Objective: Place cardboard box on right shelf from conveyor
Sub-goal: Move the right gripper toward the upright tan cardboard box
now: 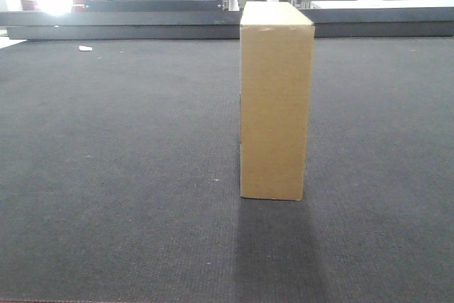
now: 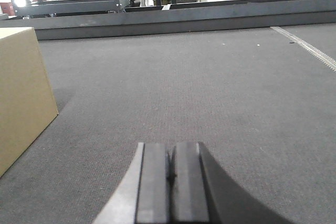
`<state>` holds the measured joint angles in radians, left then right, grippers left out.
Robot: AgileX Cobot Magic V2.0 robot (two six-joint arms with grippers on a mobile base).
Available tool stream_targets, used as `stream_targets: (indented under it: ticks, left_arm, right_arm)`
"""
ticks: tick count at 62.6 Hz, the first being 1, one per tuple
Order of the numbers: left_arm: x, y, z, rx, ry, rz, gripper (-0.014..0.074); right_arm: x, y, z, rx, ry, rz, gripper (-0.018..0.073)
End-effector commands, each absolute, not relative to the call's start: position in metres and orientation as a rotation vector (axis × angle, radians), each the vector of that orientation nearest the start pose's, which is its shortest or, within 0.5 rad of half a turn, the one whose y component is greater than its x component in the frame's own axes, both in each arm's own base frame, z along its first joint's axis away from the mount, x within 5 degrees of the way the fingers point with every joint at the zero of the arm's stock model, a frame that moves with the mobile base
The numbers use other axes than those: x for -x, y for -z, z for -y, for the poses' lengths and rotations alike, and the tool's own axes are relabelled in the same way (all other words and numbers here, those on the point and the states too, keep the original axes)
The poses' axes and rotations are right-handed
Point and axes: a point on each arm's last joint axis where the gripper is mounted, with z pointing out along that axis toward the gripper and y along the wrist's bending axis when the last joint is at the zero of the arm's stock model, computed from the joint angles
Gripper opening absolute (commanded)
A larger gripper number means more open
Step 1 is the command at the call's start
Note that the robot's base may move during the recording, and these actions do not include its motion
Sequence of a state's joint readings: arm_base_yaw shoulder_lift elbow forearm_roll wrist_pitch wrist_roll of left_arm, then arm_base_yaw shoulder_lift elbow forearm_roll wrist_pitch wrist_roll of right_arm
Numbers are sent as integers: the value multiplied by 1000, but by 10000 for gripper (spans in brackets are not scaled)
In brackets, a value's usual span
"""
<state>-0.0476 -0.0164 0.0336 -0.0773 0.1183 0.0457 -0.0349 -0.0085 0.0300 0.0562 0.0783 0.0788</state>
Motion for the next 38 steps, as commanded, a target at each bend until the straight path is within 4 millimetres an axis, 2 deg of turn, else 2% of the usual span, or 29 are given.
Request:
stream_targets:
  ticks: [1, 38]
  left_arm:
    - [-56, -198, 3, -9, 69, -1530, -116]
    - [-56, -198, 3, -9, 69, -1530, -116]
  right_arm:
    - [-55, -207, 2, -121, -83, -1464, 23]
    - [-55, -207, 2, -121, -83, -1461, 23]
